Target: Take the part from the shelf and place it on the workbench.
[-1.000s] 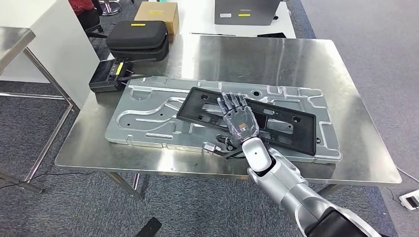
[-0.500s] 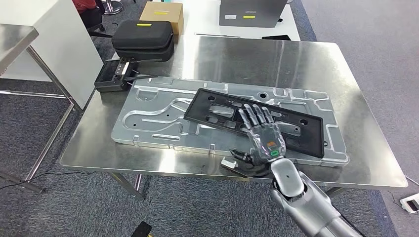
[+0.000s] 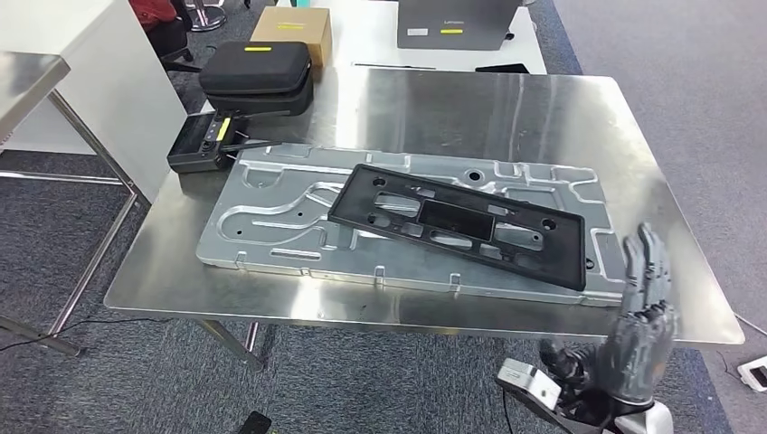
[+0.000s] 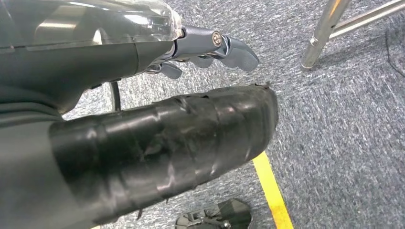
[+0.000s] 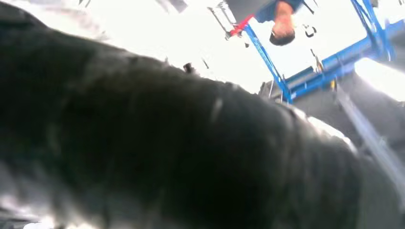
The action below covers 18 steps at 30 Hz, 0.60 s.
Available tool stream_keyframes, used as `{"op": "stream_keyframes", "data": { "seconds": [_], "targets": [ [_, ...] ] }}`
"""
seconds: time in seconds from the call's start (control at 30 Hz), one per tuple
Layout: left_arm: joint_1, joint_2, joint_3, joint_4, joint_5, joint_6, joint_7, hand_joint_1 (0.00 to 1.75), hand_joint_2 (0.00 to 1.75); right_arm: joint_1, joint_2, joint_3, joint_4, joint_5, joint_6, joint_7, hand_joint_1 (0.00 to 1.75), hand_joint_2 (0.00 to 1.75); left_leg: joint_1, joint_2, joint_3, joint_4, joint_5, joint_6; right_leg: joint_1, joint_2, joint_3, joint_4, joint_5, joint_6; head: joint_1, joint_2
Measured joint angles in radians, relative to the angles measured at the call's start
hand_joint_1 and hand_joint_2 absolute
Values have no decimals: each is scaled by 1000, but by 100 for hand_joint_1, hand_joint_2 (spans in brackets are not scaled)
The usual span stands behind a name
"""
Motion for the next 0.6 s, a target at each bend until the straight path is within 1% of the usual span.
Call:
{"op": "stream_keyframes", "data": {
  "seconds": [0.03, 0.07, 0.13, 0.17, 0.2, 0.23, 0.27, 0.3, 0.33, 0.37, 0.4, 0.43, 0.47, 0.5, 0.53, 0.57, 0.6],
  "targets": [
    [0, 0, 3, 0, 0, 3, 1, 0, 0, 12, 26, -18, -20, -43, 0, -34, 0, 0, 0, 1, -7, 22, -19, -4, -3, -1, 2, -3, 3, -6, 0, 0],
    [0, 0, 6, 0, 1, 7, 2, 0, 0, 22, 51, -34, -37, -84, 0, -63, 0, 0, 0, 2, -23, 66, -51, -8, -6, -2, 3, -5, 6, -12, -1, 0],
    [2, 0, 10, 0, 2, 14, 5, 0, 0, 41, 91, -53, -61, -139, 0, -97, 0, 0, 1, 3, -72, 193, -125, -14, -4, -3, -1, -3, 8, -16, -2, 0],
    [3, 0, 12, 0, 4, 16, 6, 0, 0, 51, 108, -59, -69, -159, 0, -110, 0, 0, 1, 3, -91, 247, -148, -15, -3, -3, -4, -1, 8, -17, -1, 0],
    [5, 0, 13, 0, 6, 19, 8, 0, 0, 61, 124, -65, -76, -177, 0, -120, 0, 0, 1, 3, -95, 267, -150, -15, -3, -2, -6, 1, 9, -17, -2, 0],
    [6, 0, 14, 0, 8, 22, 10, 0, 0, 70, 138, -71, -81, -196, 0, -131, 0, 0, 0, 3, -80, 249, -134, -14, -2, -2, -8, 4, 9, -17, -2, 0],
    [6, 0, 15, 0, 10, 25, 12, 0, 0, 78, 151, -76, -86, -215, 0, -141, 0, 0, 0, 3, -46, 192, -104, -11, -2, -2, -9, 6, 9, -17, -1, 0],
    [6, 0, 17, 0, 10, 29, 14, 0, 0, 85, 163, -81, -89, -232, 0, -151, 0, 0, 0, 3, -4, 117, -76, -7, -2, -1, -10, 9, 9, -17, -1, 0],
    [6, 0, 18, 0, 11, 32, 16, 0, 0, 90, 174, -85, -93, -246, 0, -159, 0, 0, -3, 3, 30, 52, -54, -2, 0, -1, -10, 12, 10, -15, -1, 0],
    [6, 0, 19, 0, 11, 34, 17, 0, 0, 94, 183, -89, -95, -255, 0, -166, 0, 0, -5, 3, 52, 8, -42, 2, 1, -1, -11, 14, 11, -11, -1, 0],
    [6, 0, 20, 0, 12, 35, 18, 0, 0, 97, 191, -91, -97, -261, 0, -171, 0, 0, -7, 3, 60, -11, -39, 5, 2, 0, -12, 15, 13, -6, -1, 0],
    [7, 0, 20, 0, 12, 36, 18, 0, 0, 100, 198, -94, -98, -267, 0, -174, 0, 0, -10, 3, 58, -12, -35, 8, 3, 0, -13, 13, 17, 0, -1, 0],
    [7, 0, 21, 0, 12, 36, 19, 0, 0, 103, 203, -96, -99, -274, 0, -177, 0, 0, -8, 4, 57, -15, -30, 14, 3, 1, -14, 12, 20, 6, -1, 0],
    [7, 0, 22, 0, 14, 36, 19, 0, 0, 106, 208, -98, -100, -286, 0, -181, 0, 0, -6, 5, 56, -19, -23, 20, 2, 2, -16, 15, 15, 12, -1, 0],
    [6, 0, 24, 0, 15, 36, 19, 0, 0, 109, 211, -100, -101, -301, 0, -185, 0, 0, -4, 7, 54, -23, -15, 27, 1, 2, -22, 29, -1, 17, -1, 0],
    [6, 0, 26, 0, 16, 36, 19, 0, 0, 111, 214, -101, -102, -318, 0, -189, 0, 0, -1, 10, 50, -27, -7, 33, 0, 2, -35, 63, -33, 21, 0, 0],
    [6, 0, 29, 0, 18, 36, 19, 0, 0, 114, 216, -101, -103, -336, 0, -191, 0, 0, -1, 12, 43, -27, -1, 38, -3, 2, -54, 116, -75, 26, 0, 0]
  ]
}}
